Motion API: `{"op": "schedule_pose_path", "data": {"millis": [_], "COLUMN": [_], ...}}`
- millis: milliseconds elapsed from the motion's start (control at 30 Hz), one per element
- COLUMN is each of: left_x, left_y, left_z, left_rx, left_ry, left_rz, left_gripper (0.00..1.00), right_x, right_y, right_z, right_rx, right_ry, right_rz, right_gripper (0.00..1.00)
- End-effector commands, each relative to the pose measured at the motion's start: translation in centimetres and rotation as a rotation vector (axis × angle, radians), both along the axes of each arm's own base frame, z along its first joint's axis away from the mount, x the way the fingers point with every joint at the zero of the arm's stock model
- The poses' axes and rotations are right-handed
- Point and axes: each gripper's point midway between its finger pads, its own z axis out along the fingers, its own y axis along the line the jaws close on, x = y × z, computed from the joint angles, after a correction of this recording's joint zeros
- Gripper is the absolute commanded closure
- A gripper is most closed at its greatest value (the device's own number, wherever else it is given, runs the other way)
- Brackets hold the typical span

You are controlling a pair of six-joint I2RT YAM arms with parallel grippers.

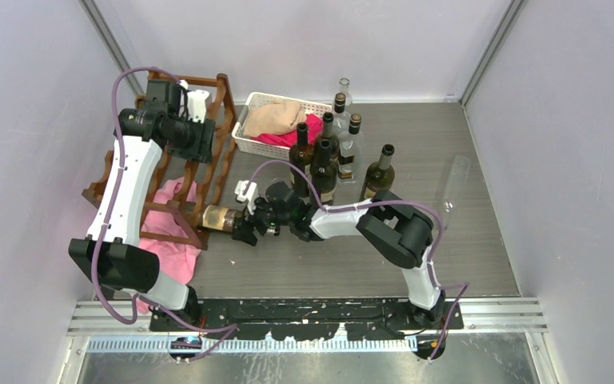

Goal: Put the wine bottle on the wine rack
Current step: Place the wine bottle in the wine rack.

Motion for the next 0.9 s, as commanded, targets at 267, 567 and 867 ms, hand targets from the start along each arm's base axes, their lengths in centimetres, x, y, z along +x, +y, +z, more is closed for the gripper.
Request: {"op": "schedule_pose_path", "data": {"millis": [267,567,867], "left_x": [0.0,-0.4,-0.6], "left_y": [-0.9,-0.5,0.0], "left_z": [1.1,2.2,3.0], "left_rx": [-0.038,-0.028,-0.018], "left_ry": [-0.046,-0.089,-0.149], "left_rz": [-0.046,-0.03,0.002], "left_gripper": [0.47,0.45,0.43], "right_x": [2.1,1.9,2.7], "right_y": [5.6,7.3,8.7], "right_z": [9.4,8.9,9.0], "right_rx": [0.301,0.311,0.329], "right_ry": [-0.214,-0.235,-0.246], "right_rz": [0.065,0.146,0.153], "right_gripper": [0.99,0.98,0.95]}}
